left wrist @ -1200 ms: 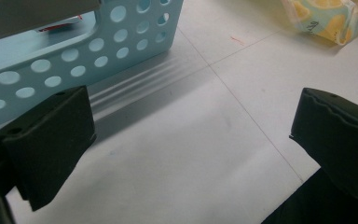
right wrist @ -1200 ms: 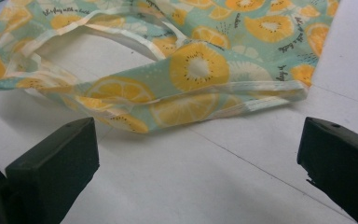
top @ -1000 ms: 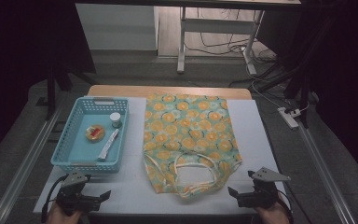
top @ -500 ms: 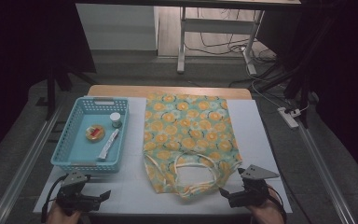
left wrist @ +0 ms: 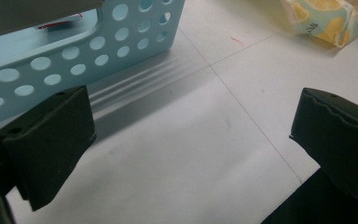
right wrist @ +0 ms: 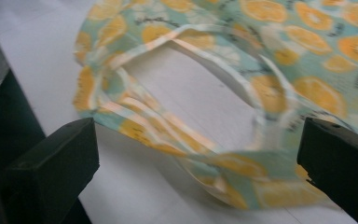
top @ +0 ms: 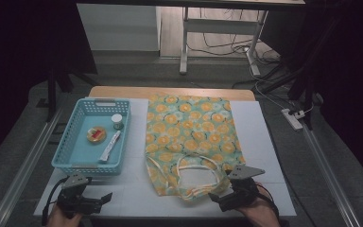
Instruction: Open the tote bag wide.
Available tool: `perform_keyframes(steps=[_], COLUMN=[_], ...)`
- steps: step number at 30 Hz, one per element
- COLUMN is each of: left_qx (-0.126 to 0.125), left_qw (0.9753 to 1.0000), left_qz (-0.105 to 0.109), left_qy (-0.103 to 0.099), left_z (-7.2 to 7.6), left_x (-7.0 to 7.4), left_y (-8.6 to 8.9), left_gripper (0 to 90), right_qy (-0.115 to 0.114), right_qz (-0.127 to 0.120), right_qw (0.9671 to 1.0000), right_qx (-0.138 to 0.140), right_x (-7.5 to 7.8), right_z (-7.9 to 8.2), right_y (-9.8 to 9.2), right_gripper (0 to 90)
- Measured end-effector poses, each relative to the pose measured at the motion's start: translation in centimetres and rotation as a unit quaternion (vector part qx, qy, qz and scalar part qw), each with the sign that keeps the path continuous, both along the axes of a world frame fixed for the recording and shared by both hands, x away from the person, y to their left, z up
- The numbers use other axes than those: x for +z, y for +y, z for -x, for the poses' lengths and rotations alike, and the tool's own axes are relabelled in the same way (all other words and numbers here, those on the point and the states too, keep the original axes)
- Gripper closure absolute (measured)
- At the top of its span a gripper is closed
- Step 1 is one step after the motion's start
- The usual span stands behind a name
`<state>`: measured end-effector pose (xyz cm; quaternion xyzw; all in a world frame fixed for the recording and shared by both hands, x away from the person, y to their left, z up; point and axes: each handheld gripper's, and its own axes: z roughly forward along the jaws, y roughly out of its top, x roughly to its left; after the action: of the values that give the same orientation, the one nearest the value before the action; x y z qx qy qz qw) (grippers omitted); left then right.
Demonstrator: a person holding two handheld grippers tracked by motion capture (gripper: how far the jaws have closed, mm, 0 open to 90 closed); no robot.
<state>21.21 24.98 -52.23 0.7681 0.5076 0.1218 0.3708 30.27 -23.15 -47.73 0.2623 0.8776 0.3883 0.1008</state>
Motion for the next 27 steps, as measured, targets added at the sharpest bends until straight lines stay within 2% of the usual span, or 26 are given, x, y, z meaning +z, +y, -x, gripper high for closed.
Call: perform_keyframes(steps=[7, 13, 16, 20, 24, 27], left_qx=[0.0, -0.002, -0.002, -0.004, -0.005, -0.004], left_qw=[1.0, 1.0, 1.0, 1.0, 1.0, 1.0], left_qz=[-0.001, -0.002, -0.002, -0.003, -0.003, -0.004], left_qy=[0.0, -0.001, -0.001, -0.001, -0.001, -0.002], left_z=[0.0, 0.0, 0.0, 0.0, 0.0, 0.0], left_x=[0.0, 0.0, 0.0, 0.0, 0.0, 0.0], left_y=[0.0, -0.1, -0.1, -0.1, -0.1, -0.1], left_gripper=[0.0, 0.0, 0.0, 0.0, 0.0, 0.0], right_qy=[0.019, 0.028, 0.029, 0.028, 0.035, 0.035], right_qz=[0.013, 0.049, 0.067, 0.08, 0.08, 0.07], right_qw=[0.9989, 0.9958, 0.9935, 0.9914, 0.9903, 0.9914], right_qx=[0.041, 0.071, 0.087, 0.1, 0.108, 0.105], right_x=[-0.5, -1.7, -2.4, -2.8, -2.5, -2.1], right_z=[0.1, 0.3, 0.5, 0.5, 0.1, -0.2], right_y=[2.3, 4.2, 5.0, 5.5, 5.4, 5.1], right_gripper=[0.0, 0.0, 4.5, 20.7, 44.9, 64.3])
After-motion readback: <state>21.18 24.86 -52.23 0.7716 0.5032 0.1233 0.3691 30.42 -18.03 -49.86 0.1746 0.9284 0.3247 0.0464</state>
